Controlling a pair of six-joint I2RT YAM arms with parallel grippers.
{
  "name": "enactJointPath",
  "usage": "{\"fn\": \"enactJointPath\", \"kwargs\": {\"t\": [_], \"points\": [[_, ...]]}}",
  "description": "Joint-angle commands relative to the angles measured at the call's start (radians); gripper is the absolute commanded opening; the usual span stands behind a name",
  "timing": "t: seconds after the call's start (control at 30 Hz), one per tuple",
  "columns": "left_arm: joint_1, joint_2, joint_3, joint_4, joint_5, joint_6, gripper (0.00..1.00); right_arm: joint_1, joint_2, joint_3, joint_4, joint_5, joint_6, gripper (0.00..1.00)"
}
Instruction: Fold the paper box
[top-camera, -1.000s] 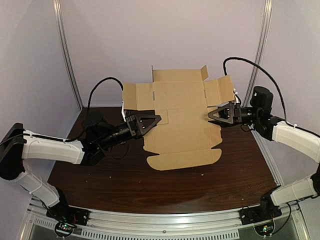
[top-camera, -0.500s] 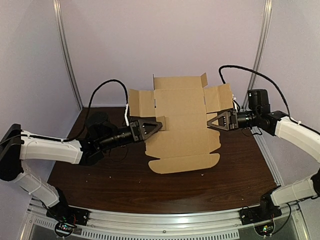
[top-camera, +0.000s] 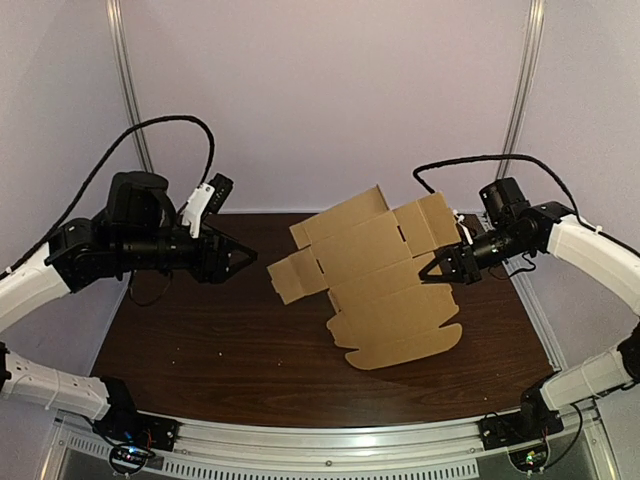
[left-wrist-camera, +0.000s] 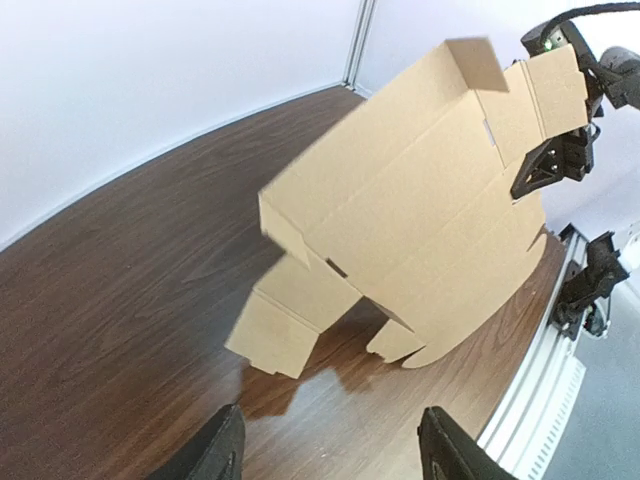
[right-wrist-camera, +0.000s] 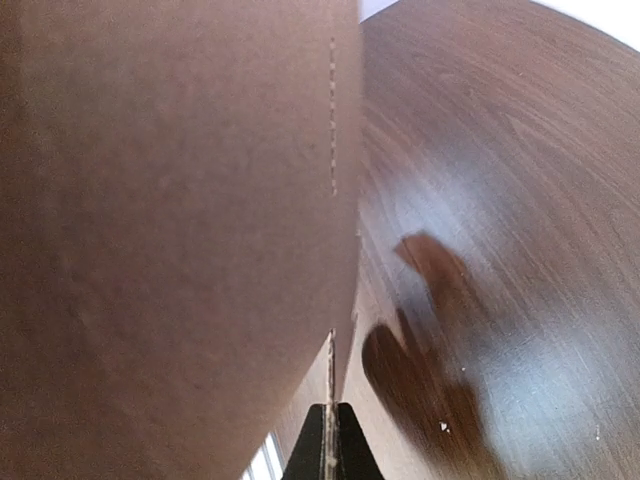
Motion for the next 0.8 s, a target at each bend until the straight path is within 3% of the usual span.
{"fn": "enactJointPath", "kwargs": {"t": [0.0, 0.23, 0.43, 0.53, 0.77], "points": [[0.011, 0.118, 0.19, -0.285, -0.032, 0.247, 0.63, 0.07, 0.07, 0.069, -0.288, 0.017, -0.257, 0.0], [0.011, 0.388, 0.456, -0.347, 0.263, 0.39, 0.65, 0.163, 0.083, 0.13, -0.367, 0.001, -0.302, 0.0], [0.005, 0.536, 0.531, -0.364, 0.517, 0.412, 0.62, 0.181, 0.094, 0.149, -0.375, -0.011, -0.284, 0.0], [-0.006, 0.575, 0.526, -0.344, 0.553, 0.406, 0.49, 0.182, 0.108, 0.164, -0.386, -0.02, -0.284, 0.0], [-0.006, 0.587, 0.477, -0.254, 0.66, 0.382, 0.0, 0.181, 0.142, 0.188, -0.399, -0.013, -0.271, 0.03]]}}
